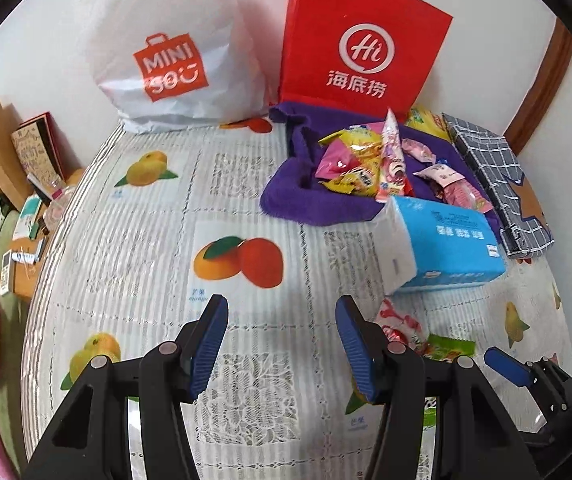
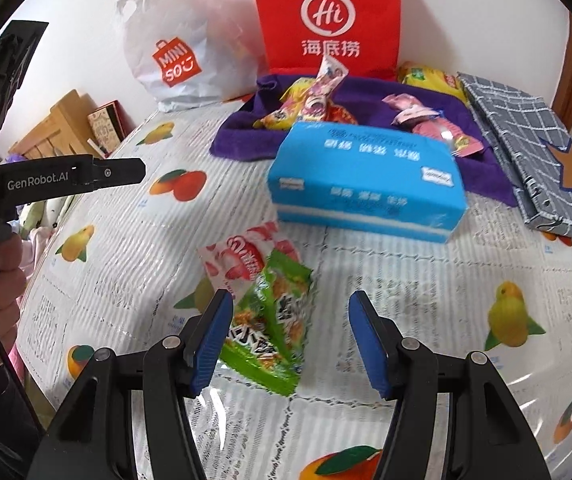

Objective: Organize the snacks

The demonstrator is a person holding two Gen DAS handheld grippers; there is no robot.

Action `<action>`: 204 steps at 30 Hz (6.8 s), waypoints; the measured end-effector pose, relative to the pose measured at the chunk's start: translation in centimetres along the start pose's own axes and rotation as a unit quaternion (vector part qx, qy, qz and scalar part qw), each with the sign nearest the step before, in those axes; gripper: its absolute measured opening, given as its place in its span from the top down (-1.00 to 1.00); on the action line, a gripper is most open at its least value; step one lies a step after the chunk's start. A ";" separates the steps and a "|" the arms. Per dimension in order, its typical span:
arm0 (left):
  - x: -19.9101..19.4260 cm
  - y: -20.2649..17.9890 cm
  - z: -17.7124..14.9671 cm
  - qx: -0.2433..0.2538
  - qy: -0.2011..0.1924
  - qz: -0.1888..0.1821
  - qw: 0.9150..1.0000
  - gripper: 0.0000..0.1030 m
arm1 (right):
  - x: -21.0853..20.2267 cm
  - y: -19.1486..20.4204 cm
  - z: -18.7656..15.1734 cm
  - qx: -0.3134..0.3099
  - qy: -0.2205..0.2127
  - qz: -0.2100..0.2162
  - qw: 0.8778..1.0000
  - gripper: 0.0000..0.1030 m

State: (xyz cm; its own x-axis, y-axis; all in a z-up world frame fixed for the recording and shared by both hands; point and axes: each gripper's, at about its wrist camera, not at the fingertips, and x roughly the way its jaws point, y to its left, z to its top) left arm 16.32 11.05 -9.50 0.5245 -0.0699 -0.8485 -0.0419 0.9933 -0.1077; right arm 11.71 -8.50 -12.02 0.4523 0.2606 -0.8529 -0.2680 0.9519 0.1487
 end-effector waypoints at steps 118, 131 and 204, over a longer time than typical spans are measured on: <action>-2.6 -7.8 -3.2 0.093 -0.023 -0.075 0.993 -0.02 | -7.3 -6.8 1.8 0.042 -0.089 -0.082 0.992 0.12; -4.2 -8.3 3.3 0.071 -0.059 -0.081 0.992 -0.02 | -8.0 -8.0 7.9 0.033 -0.119 -0.074 0.990 0.12; 12.7 -10.1 17.6 0.060 0.001 -0.070 0.996 -0.03 | 10.0 -15.5 22.0 0.017 -0.006 -0.062 0.998 0.11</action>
State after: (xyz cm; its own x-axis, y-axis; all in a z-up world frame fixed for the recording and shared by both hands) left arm 38.35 1.76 -10.07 0.5155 -0.2091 -0.8310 0.1339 0.9775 -0.1630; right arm 39.12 -17.05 -11.87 0.4910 0.1427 -0.8594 -0.1813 0.9816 0.0594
